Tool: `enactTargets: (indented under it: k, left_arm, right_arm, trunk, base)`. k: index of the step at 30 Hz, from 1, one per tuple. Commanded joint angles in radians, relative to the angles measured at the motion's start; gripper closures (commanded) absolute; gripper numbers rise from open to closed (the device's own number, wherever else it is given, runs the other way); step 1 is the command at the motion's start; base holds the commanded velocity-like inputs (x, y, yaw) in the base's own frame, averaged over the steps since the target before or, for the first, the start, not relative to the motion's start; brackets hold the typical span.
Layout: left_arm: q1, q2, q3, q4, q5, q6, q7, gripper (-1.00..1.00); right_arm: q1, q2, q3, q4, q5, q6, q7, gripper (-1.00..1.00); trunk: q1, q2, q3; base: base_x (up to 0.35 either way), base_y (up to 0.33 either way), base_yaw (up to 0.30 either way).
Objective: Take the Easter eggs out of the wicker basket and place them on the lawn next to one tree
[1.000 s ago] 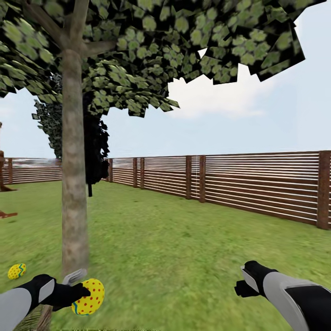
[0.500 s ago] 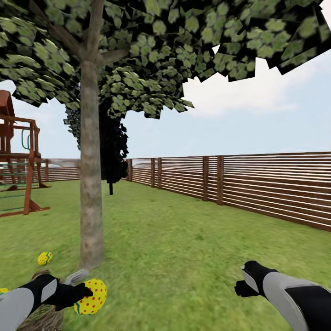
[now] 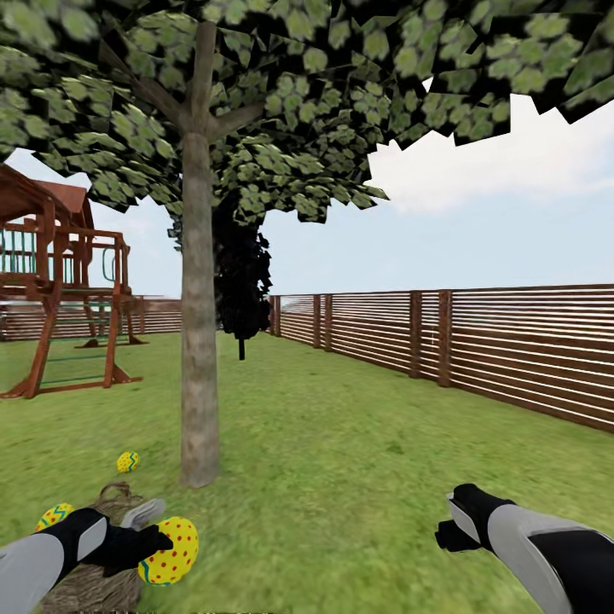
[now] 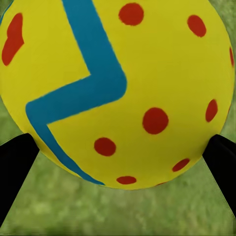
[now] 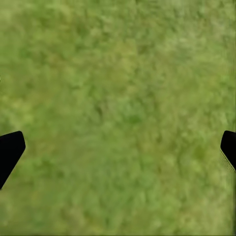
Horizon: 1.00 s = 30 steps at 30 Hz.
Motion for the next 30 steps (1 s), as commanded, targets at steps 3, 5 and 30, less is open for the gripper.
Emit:
enactTargets:
  k: [3, 5, 30]
  left_arm:
    - [-0.002, 0.0, 0.008, 0.003, -0.011, 0.001, -0.003, 1.0]
    - [-0.002, 0.001, 0.008, 0.003, -0.011, 0.001, -0.003, 1.0]
    - [-0.002, -0.015, 0.008, 0.003, -0.011, 0.001, -0.004, 1.0]
  right_arm:
    - [-0.001, 0.0, 0.003, 0.001, 0.004, 0.002, 0.001, -1.0]
    - [-0.001, 0.0, 0.003, 0.001, 0.004, 0.002, 0.001, -1.0]
    - [-0.001, -0.002, 0.001, 0.001, 0.003, 0.001, 0.002, -1.0]
  trunk:
    - [-0.012, 0.02, 0.008]
    - [-0.019, 0.034, 0.014]
    - [-0.111, 0.202, 0.09]
  base:
    - [-0.04, -0.348, 0.292]
    - [-0.005, -0.349, 0.292]
    - [-0.007, -0.317, 0.073]
